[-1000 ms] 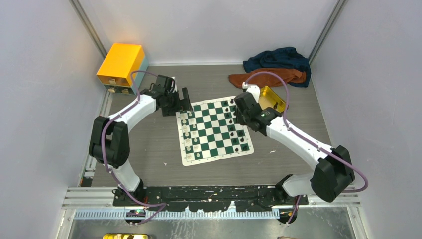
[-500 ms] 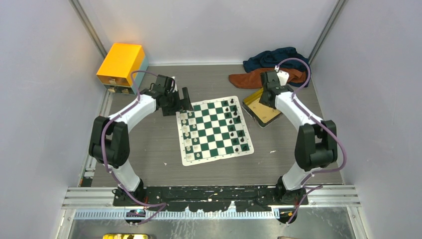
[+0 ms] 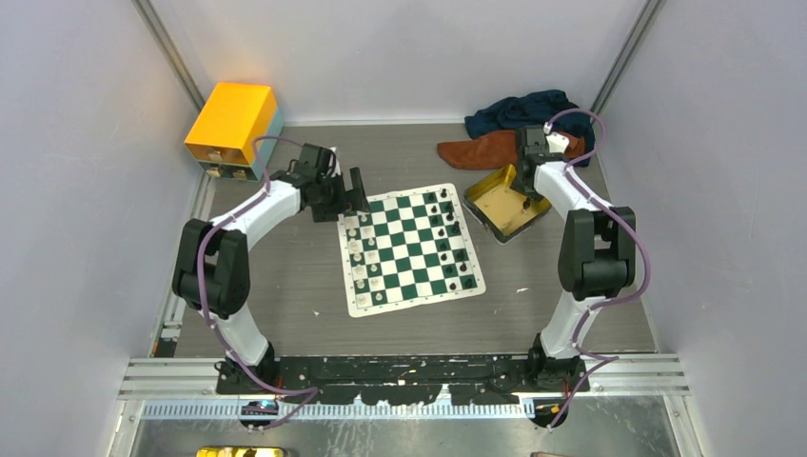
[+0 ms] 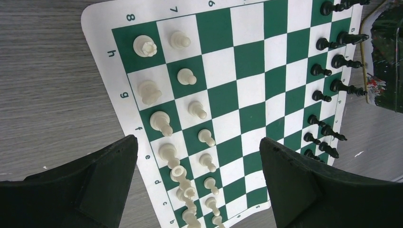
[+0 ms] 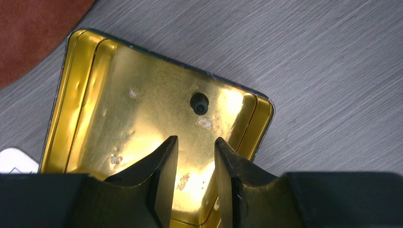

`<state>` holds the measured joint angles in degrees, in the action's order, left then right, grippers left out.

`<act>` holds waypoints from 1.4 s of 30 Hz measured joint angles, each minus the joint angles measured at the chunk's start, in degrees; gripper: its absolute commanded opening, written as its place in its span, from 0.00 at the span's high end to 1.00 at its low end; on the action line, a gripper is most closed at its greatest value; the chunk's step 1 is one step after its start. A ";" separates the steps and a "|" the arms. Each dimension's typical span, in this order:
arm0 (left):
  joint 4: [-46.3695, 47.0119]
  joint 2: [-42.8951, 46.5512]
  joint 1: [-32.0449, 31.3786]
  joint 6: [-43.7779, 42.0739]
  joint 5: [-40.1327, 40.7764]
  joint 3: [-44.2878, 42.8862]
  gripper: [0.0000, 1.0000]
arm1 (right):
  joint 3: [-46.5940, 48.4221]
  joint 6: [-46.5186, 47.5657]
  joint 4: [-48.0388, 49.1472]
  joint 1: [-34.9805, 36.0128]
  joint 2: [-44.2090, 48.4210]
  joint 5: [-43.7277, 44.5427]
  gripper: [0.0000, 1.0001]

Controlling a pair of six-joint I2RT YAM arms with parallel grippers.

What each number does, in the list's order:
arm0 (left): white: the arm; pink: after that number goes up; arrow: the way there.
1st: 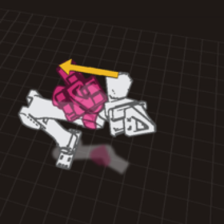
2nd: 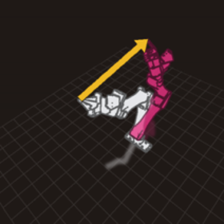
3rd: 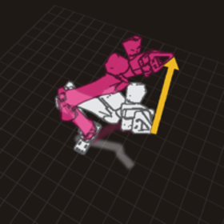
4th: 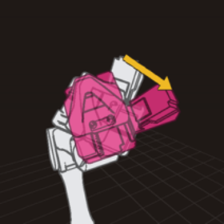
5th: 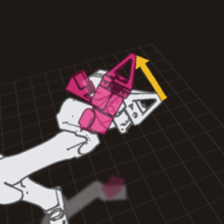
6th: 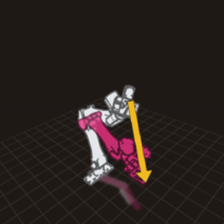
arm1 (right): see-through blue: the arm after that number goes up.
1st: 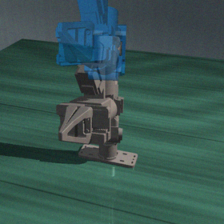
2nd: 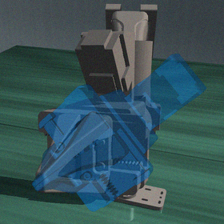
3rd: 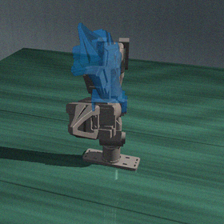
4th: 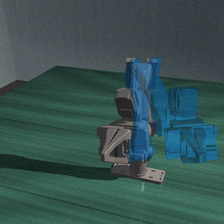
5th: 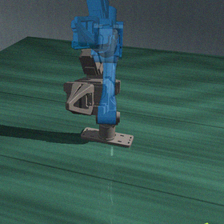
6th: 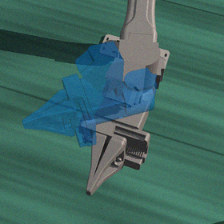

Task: Set up the chess pieces on the board
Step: Pick up the chess piece from the storage box.

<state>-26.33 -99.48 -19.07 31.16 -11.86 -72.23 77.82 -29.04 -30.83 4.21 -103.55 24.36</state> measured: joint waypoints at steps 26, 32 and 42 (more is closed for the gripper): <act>1.18 -4.26 0.00 0.33 -0.83 -0.92 0.00 | 5.97 -0.22 0.26 -3.21 -9.11 -1.60 0.60; 1.25 -4.66 0.00 0.35 -0.83 -1.99 0.00 | 6.62 -0.22 0.37 -3.21 -10.78 -2.49 0.61; 1.22 -5.11 -0.02 0.42 -0.81 -2.49 0.00 | 6.62 -0.13 0.39 -3.76 -11.26 -3.15 0.85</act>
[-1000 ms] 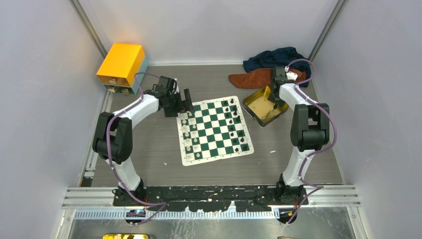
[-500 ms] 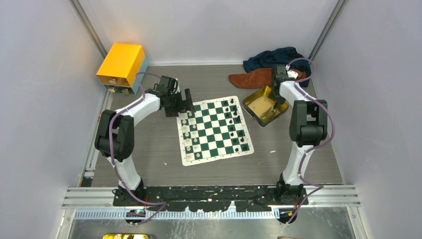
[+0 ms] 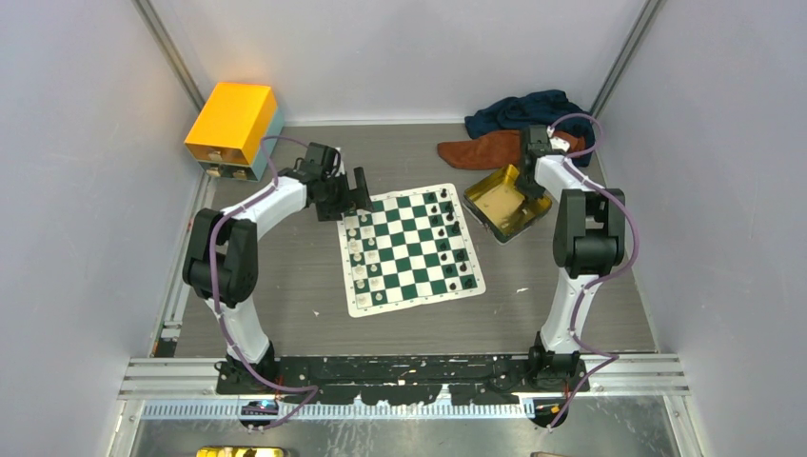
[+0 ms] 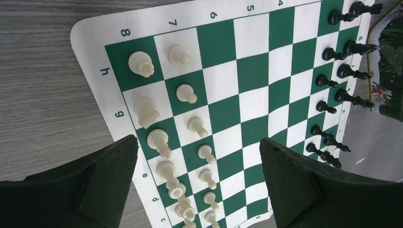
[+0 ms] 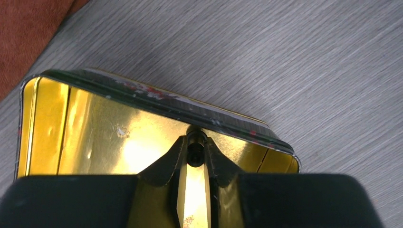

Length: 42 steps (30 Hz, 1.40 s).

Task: Set up the chess pieces on the board
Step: Pick up the chess piece from the storage box, then place the chess piece on the chessboard.

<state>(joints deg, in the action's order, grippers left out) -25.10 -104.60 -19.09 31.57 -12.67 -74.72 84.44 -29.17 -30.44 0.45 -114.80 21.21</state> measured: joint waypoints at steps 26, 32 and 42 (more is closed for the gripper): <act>-0.28 2.45 0.02 0.96 1.11 0.59 0.00 | 0.22 1.62 -1.51 5.64 7.48 -3.28 0.99; -0.24 4.24 0.02 0.96 1.14 1.31 0.00 | -0.96 2.10 -2.12 12.74 13.00 -3.32 0.99; -0.24 4.66 0.00 0.98 1.16 3.08 0.00 | -8.83 1.79 -3.98 23.26 17.84 -2.86 0.99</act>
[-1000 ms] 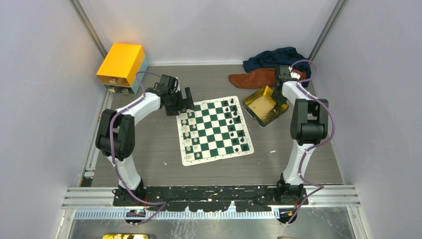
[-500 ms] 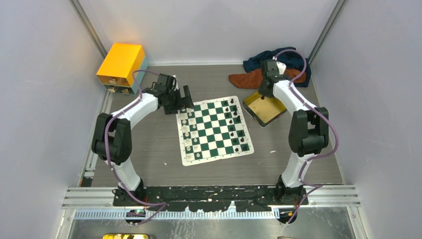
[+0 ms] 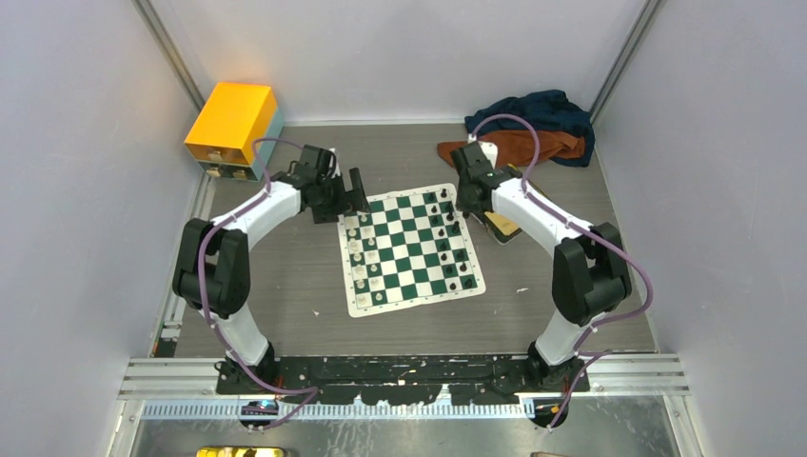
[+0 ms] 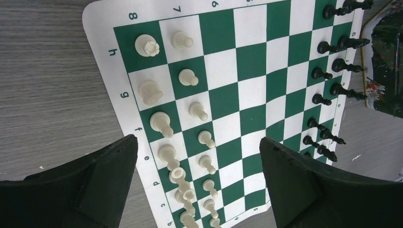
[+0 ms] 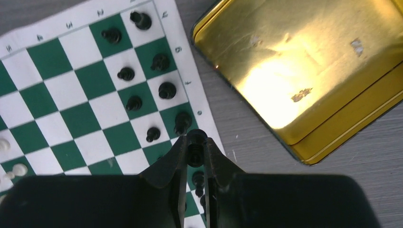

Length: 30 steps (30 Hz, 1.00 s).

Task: Set up the chess pieces on the board
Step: Place the chess piece on the chessboard.

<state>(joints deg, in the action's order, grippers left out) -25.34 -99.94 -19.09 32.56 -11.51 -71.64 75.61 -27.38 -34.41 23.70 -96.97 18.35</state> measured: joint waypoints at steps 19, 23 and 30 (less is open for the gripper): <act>-0.04 1.44 0.00 0.00 0.39 0.63 0.00 | -10.21 -1.53 0.79 6.62 2.71 0.66 0.99; -0.04 1.44 0.00 -0.02 0.39 0.66 0.00 | -10.88 -1.53 1.42 6.67 2.71 0.61 0.99; -0.04 1.44 0.00 -0.07 0.42 0.63 0.00 | -10.88 -1.49 3.43 6.69 1.97 0.59 0.99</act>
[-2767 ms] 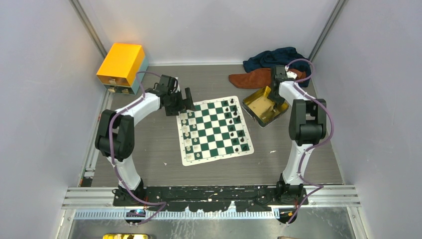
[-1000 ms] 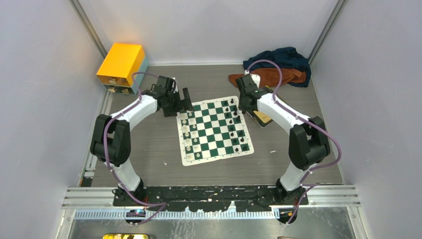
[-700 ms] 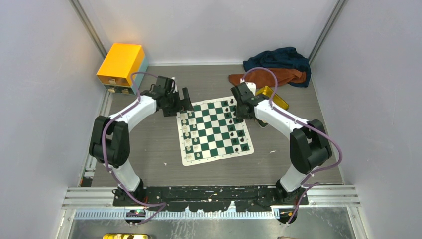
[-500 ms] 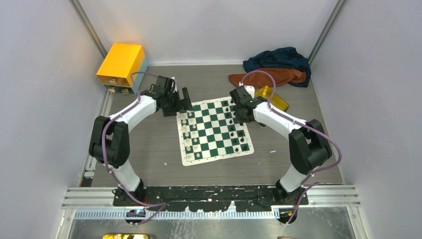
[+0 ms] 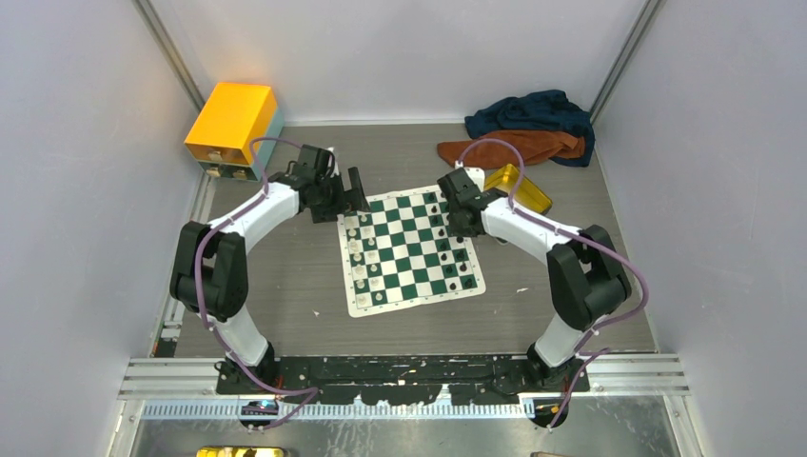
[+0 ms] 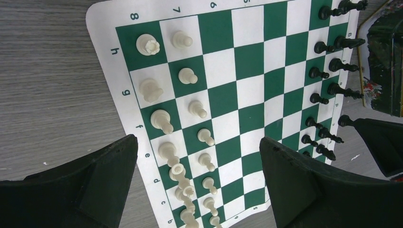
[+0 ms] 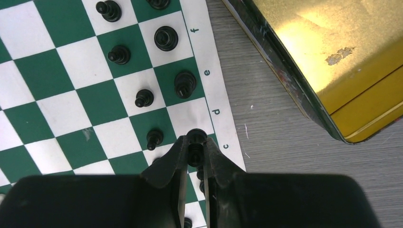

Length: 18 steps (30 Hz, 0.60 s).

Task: Set up the chess pieces on the board
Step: Place the chess piece on the chessboard.

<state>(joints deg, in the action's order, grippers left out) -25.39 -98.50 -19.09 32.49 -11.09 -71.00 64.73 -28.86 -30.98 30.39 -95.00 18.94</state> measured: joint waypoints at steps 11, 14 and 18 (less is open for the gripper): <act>-0.04 0.00 0.02 -0.26 -0.02 0.00 0.00 | 0.09 0.04 1.03 0.00 -4.31 -0.57 0.99; -0.04 0.00 0.00 -0.35 -0.02 0.00 0.00 | 0.44 0.04 1.31 0.00 -4.76 -0.63 0.99; -0.07 -0.07 0.00 -0.48 -0.04 0.00 0.00 | 0.63 0.11 1.64 0.00 -5.40 -0.70 0.99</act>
<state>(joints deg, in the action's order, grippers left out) -25.45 -98.56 -19.09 32.01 -11.14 -71.00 65.36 -28.75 -29.34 30.39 -100.40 18.24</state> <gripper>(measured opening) 0.995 0.206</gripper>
